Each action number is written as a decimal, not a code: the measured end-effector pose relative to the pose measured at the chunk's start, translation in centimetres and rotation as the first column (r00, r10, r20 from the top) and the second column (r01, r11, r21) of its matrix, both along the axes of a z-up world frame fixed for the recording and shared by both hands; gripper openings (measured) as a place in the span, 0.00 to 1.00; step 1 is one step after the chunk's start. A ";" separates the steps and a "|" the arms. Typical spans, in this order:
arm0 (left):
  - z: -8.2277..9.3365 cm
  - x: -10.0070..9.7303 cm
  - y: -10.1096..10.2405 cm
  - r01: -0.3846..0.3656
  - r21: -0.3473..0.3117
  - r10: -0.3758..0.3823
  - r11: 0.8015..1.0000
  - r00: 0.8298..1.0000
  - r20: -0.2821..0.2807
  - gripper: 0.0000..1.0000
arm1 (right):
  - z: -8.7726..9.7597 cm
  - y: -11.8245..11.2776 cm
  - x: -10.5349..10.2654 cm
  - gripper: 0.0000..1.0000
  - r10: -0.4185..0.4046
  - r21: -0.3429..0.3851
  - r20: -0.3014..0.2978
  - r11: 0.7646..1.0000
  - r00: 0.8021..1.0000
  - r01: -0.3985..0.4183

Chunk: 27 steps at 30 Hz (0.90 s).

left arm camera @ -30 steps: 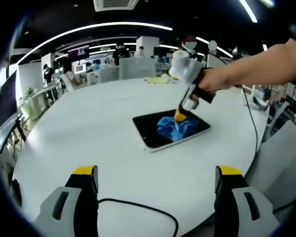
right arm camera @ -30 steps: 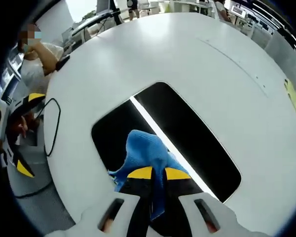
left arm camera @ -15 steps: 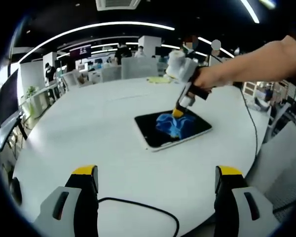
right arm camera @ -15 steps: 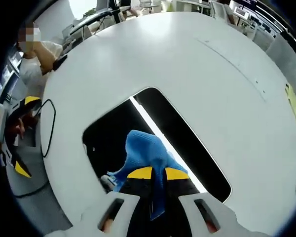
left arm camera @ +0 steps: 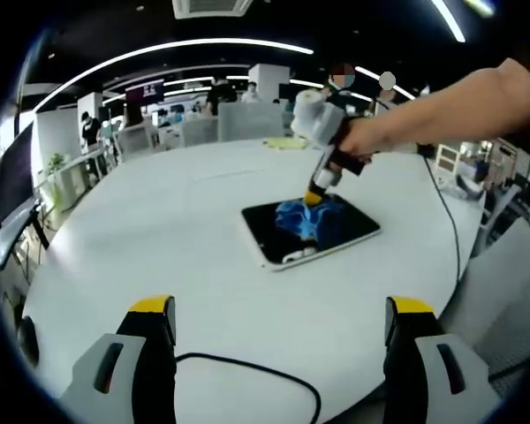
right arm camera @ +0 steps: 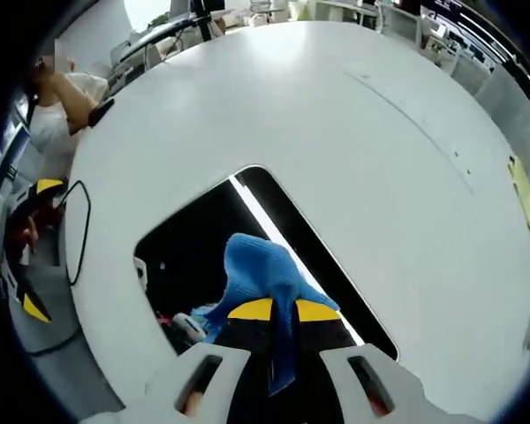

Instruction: Wipe the mirror surface with the cleaning cloth until all visible marks leave the cleaned area.

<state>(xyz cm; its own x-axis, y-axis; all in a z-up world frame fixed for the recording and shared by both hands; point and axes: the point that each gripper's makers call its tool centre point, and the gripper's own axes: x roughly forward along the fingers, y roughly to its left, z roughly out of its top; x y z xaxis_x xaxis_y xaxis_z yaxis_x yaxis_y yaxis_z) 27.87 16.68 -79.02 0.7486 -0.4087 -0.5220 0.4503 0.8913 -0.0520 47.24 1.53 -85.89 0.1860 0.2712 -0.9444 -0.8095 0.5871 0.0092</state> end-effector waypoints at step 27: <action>-0.3 0.3 0.4 -0.014 -0.001 0.014 1.000 1.000 -0.001 0.99 | 0.0 0.3 3.7 0.03 0.002 -0.035 0.026 0.999 1.000 -0.001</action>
